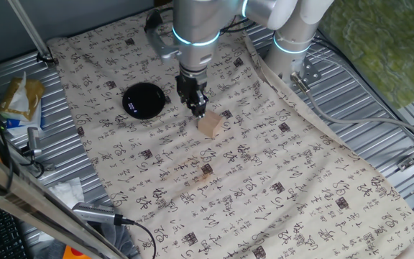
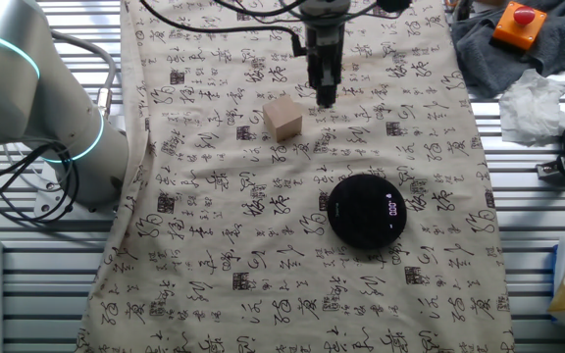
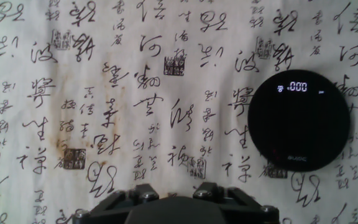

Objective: Place the block on the scale

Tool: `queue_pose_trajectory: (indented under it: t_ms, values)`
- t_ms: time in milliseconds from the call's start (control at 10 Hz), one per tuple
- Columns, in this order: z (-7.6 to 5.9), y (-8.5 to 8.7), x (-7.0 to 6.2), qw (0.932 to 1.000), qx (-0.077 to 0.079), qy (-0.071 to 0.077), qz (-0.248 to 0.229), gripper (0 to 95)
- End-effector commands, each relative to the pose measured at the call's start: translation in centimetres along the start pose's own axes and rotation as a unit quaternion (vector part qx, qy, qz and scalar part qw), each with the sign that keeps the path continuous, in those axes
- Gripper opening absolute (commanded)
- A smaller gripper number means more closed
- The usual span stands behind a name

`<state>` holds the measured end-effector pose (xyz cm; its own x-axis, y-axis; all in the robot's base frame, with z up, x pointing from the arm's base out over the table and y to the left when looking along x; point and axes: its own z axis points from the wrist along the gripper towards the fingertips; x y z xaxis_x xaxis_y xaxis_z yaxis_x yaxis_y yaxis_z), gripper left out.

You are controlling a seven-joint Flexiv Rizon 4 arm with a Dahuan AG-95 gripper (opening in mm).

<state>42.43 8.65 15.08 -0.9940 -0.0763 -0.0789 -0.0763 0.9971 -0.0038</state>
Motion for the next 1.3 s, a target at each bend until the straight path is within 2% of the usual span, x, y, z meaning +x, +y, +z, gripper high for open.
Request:
queue_pose_trajectory:
  t_ms: [100,500,600,800,1100,1300]
  values:
    - [0.0,0.2,0.0,1.0000,0.000,0.004,-0.004,57.0]
    - [0.7,0.2,-0.3,0.9997,-0.006,0.007,-0.022,57.0]
    - [1.0,0.2,-0.5,0.9996,-0.009,0.013,-0.025,57.0]
    - [1.2,0.4,-1.1,0.9992,-0.013,0.031,-0.022,57.0]
    - [1.3,0.6,-2.1,0.9972,-0.036,0.065,0.000,57.0]
    - [1.5,0.7,-2.4,0.9961,-0.042,0.077,0.009,57.0]
